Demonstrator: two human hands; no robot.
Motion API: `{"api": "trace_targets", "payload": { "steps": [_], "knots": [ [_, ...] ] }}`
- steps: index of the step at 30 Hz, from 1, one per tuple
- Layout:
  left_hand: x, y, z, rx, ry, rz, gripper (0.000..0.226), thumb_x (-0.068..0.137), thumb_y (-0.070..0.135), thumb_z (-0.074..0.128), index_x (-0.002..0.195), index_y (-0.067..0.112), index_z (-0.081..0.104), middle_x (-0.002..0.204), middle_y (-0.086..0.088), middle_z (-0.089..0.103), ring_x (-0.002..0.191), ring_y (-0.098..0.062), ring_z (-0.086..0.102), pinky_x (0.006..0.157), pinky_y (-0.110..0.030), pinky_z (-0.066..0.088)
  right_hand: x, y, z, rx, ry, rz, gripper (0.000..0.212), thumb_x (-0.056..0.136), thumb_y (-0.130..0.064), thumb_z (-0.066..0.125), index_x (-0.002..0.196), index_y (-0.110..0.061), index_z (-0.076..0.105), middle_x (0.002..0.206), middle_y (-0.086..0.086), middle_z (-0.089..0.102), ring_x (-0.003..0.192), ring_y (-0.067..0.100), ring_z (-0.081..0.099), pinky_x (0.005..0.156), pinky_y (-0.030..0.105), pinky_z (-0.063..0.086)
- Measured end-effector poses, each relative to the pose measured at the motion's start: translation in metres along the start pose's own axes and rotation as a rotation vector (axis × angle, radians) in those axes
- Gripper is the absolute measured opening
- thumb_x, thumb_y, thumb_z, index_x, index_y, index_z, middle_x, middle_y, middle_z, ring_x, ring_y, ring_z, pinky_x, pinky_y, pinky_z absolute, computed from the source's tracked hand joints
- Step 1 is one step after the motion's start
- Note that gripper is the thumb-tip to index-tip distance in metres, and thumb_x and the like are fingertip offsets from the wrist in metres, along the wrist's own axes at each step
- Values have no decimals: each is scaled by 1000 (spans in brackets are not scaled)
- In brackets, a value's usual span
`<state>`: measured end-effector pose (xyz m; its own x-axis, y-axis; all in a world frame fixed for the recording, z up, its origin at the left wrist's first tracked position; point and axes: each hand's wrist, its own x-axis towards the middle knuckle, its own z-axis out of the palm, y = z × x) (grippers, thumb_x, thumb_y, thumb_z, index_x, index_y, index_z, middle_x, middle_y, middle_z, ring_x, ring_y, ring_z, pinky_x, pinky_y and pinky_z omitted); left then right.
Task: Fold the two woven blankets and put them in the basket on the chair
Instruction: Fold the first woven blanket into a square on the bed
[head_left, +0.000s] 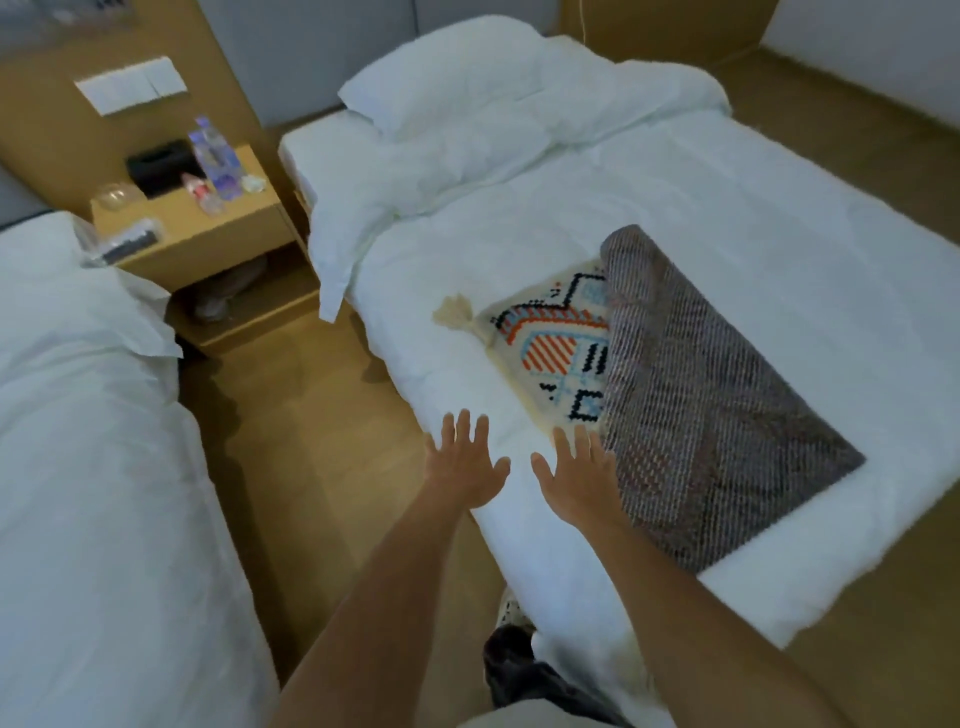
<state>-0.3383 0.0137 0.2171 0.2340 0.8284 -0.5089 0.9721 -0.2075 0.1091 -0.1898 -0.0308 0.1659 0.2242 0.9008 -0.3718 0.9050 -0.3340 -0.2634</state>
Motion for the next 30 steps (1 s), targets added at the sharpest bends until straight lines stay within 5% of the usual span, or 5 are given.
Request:
{"api": "trace_targets", "payload": {
  "steps": [13, 19, 30],
  "knots": [
    [132, 40, -80, 165, -63, 244, 66, 98, 43, 32, 151, 11, 8, 159, -11, 0, 146, -29, -2, 115, -50, 10, 83, 23, -49, 108, 105, 230, 70, 89, -52, 17, 146, -15, 29, 154, 16, 22, 142, 33, 19, 113, 50, 18],
    [200, 47, -96, 252, -106, 376, 63, 97, 42, 36, 148, 11, 18, 157, -12, 9, 144, -29, 8, 115, -51, 15, 129, 27, -51, 173, 61, 389, 61, 96, -46, 32, 148, -16, 20, 156, 13, 14, 143, 29, 12, 115, 46, 13],
    [375, -22, -112, 494, -268, 600, 57, 86, 28, 49, 138, 14, 30, 142, -9, 31, 132, -28, 30, 105, -45, 31, 240, -64, -9, 304, -6, 605, 58, 96, -38, 37, 147, -12, 23, 153, 16, 21, 141, 31, 20, 111, 43, 25]
  ]
}}
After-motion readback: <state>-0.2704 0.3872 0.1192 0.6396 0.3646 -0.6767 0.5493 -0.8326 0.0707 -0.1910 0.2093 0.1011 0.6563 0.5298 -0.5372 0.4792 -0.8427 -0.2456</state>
